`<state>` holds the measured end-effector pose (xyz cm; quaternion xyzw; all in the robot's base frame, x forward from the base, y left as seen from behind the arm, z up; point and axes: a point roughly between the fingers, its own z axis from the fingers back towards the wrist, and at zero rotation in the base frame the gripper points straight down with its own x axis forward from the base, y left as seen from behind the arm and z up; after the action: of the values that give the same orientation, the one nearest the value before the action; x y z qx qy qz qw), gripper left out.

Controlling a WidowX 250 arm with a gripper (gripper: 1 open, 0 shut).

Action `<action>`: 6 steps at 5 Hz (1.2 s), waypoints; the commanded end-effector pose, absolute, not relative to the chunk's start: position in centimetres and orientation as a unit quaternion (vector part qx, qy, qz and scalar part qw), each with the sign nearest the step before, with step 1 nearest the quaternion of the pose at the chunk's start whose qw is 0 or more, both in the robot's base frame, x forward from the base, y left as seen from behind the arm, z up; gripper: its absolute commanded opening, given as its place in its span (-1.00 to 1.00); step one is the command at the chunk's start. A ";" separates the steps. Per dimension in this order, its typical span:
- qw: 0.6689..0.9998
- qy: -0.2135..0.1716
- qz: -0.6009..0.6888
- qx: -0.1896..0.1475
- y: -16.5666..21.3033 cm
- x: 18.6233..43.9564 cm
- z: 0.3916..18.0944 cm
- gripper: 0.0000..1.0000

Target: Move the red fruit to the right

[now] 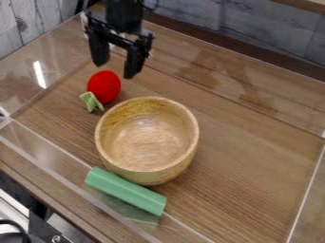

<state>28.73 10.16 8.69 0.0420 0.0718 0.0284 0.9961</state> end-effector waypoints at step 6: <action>0.981 0.033 0.183 0.051 14.6 27.3 6.9 1.00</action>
<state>26.71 14.07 5.24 0.0433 0.0625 0.1805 0.9806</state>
